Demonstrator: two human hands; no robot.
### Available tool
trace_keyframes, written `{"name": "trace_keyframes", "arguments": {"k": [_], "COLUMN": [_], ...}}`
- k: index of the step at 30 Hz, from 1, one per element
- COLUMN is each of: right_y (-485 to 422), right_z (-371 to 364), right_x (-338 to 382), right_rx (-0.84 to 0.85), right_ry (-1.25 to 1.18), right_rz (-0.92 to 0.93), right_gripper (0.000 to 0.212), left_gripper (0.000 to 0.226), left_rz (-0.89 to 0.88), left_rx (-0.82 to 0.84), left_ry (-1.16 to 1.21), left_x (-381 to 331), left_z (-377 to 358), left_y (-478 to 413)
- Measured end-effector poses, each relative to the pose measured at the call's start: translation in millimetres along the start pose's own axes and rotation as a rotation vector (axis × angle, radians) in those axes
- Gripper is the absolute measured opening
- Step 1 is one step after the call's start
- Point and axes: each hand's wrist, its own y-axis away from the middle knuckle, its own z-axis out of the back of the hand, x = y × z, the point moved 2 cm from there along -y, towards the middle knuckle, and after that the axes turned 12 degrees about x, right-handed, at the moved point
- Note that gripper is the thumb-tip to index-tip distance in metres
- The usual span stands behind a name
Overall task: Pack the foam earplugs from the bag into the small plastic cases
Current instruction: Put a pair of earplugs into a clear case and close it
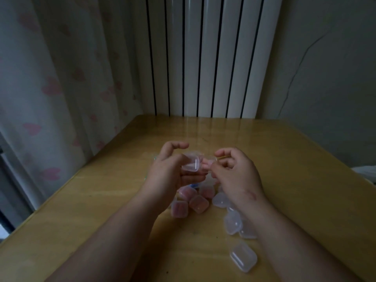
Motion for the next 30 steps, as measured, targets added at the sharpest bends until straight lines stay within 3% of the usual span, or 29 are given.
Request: {"name": "trace_keyframes", "arguments": {"k": [4, 9, 14, 16, 21, 27, 30], "right_y": [0, 1, 2, 3, 2, 2, 1], "right_z": [0, 1, -4, -4, -2, 1, 10], "right_x": [1, -1, -4, -4, -4, -2, -1], "right_rx": [-0.018, -0.04, 0.019, 0.049, 0.063, 0.092, 0.026], "right_ry": [-0.103, -0.095, -0.31, -0.35, -0.101, -0.052, -0.005], "right_rz": [-0.015, -0.045, -0.069, -0.076, -0.066, -0.049, -0.03], "right_gripper": [0.014, 0.014, 0.004, 0.012, 0.011, 0.002, 0.003], "left_gripper": [0.022, 0.034, 0.047, 0.049, 0.041, 0.024, 0.021], "left_rz": [0.02, 0.095, 0.104, 0.106, 0.123, 0.164, 0.186], "left_rx": [0.091, 0.129, 0.099, 0.053, 0.022, -0.007, -0.036], "left_ry": [0.186, 0.133, 0.074, 0.007, -0.192, -0.4, -0.539], "left_x": [-1, 4, 6, 6, 7, -1, -8], "left_z": [1, 2, 5, 7, 7, 11, 17], "left_y": [-2, -1, -1, 0, 0, 2, 2]}}
